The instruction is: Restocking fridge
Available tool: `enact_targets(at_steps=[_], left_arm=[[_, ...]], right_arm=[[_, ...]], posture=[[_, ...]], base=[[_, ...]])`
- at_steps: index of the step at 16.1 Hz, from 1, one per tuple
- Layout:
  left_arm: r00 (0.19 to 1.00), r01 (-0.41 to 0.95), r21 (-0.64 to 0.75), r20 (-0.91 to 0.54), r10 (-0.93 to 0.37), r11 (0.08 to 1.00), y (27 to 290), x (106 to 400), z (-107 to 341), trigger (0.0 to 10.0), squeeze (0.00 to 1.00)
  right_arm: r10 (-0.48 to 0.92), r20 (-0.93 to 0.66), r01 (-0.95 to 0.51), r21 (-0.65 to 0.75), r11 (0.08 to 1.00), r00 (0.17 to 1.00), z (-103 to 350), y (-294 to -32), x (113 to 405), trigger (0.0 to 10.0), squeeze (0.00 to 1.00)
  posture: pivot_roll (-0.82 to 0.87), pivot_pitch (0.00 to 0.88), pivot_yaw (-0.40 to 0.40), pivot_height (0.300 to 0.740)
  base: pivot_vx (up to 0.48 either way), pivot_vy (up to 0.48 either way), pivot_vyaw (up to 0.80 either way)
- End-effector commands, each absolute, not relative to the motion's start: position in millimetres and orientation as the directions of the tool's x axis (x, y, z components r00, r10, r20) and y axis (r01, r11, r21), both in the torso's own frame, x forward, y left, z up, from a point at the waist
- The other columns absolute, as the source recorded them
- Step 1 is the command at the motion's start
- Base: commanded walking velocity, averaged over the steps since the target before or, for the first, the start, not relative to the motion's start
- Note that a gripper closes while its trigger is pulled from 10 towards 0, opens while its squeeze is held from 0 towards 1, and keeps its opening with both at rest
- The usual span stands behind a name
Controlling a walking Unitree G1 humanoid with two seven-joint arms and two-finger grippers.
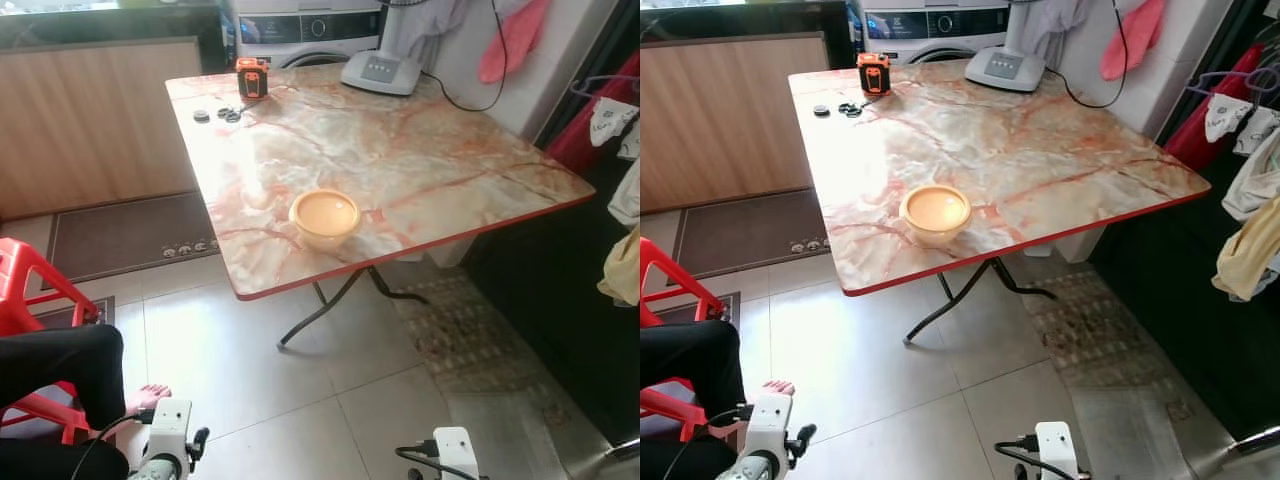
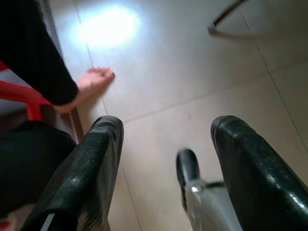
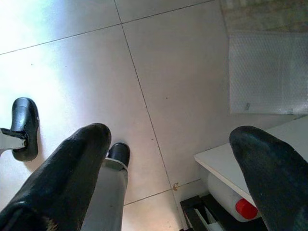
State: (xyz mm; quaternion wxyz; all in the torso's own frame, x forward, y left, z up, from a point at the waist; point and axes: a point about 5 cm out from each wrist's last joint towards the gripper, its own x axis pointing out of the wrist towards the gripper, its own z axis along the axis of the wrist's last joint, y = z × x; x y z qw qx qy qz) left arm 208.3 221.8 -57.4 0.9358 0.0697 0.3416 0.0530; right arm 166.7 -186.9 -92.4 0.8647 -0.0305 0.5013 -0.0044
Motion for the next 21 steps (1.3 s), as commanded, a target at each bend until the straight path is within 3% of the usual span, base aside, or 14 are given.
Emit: enact_targets(at_steps=[1, 7, 9, 10, 11, 15, 19, 21], left_arm=[[0.785, -0.070, 0.177, -0.598, 0.164, 0.982, 220, 208, -56, 10.0, 0.00], [0.878, -0.085, 0.299, -0.429, 0.213, 0.951, 222, 213, -42, 10.0, 0.00], [0.949, -0.167, 0.270, -0.218, 0.229, 0.948, 236, 216, -6, 10.0, 0.00], [0.984, -0.165, 0.442, 0.009, 0.180, 0.882, 239, 217, 16, 10.0, 0.00], [0.982, -0.182, 0.476, 0.134, 0.134, 0.861, 234, 216, 30, 10.0, 0.00], [0.980, -0.186, 0.412, 0.144, 0.138, 0.892, 226, 210, 55, 10.0, 0.00], [0.958, -0.192, 0.390, 0.272, 0.087, 0.900, 218, 244, 105, 10.0, 0.00], [0.940, -0.151, 0.301, 0.337, 0.043, 0.941, 204, 265, 137, 10.0, 0.00]], right_arm=[[-0.050, -0.872, -0.012, -0.064, 0.998, 0.488, -94, -190, 163, 10.0, 0.00], [-0.045, -0.873, -0.023, -0.065, 0.998, 0.486, -94, -190, 163, 10.0, 0.00], [-0.045, -0.872, -0.025, -0.065, 0.998, 0.487, -93, -190, 163, 10.0, 0.00], [-0.045, -0.872, -0.025, -0.065, 0.998, 0.487, -93, -190, 163, 10.0, 0.00], [-0.045, -0.872, -0.024, -0.065, 0.998, 0.487, -93, -190, 163, 10.0, 0.00], [-0.043, -0.872, -0.031, -0.067, 0.997, 0.487, -93, -192, 164, 10.0, 0.00], [-0.045, -0.871, -0.037, -0.073, 0.997, 0.490, -92, -193, 165, 10.0, 0.00], [-0.046, -0.870, -0.037, -0.073, 0.997, 0.491, -92, -193, 166, 10.0, 0.00]], posture=[[0.06, 0.023, -0.093, 0.740], [0.06, 0.029, -0.091, 0.740], [0.06, 0.033, -0.090, 0.740], [0.06, 0.033, -0.090, 0.740], [0.06, 0.040, -0.092, 0.740], [0.06, 0.047, -0.101, 0.740], [0.07, 0.053, -0.109, 0.740], [0.07, 0.054, -0.107, 0.740]], base=[[0.000, 0.000, 0.00], [0.000, 0.000, 0.00], [0.000, 0.000, 0.00], [0.000, 0.000, 0.00], [0.000, 0.000, 0.00], [0.000, 0.000, 0.00], [0.000, 0.000, 0.00], [0.000, 0.000, 0.00]])
